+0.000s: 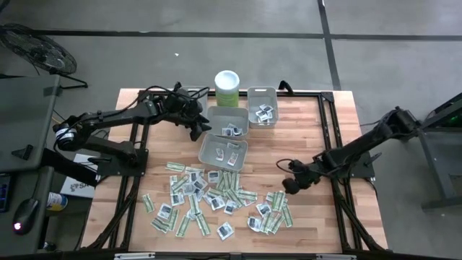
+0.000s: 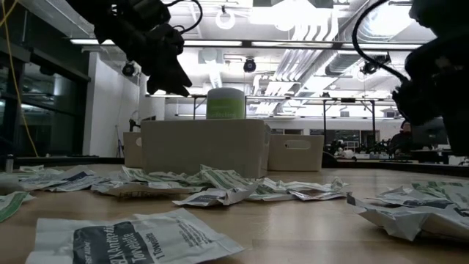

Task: Pick & Place First Aid Supplies
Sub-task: Put the bandage pack into the left bin

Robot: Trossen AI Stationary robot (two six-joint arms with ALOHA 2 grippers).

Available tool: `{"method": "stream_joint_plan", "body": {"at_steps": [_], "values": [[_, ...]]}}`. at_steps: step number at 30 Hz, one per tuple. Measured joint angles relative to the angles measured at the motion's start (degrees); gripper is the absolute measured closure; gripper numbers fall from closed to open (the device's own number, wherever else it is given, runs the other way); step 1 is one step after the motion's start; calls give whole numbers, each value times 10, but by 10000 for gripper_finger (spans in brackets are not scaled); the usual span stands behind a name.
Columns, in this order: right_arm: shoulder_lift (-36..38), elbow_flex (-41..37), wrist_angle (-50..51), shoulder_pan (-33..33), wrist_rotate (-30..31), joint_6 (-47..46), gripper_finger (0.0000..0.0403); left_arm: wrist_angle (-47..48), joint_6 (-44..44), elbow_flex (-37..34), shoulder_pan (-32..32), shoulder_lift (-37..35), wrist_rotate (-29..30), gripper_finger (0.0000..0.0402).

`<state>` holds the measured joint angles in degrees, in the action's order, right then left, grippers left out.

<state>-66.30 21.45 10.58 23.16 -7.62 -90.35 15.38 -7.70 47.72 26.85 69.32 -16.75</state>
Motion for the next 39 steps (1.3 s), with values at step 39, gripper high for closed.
{"method": "stream_joint_plan", "body": {"at_steps": [39], "values": [[-104, 0, -118, 21, 34, -56, 327, 16, -1, 0, 1, 0, -2, 222]]}}
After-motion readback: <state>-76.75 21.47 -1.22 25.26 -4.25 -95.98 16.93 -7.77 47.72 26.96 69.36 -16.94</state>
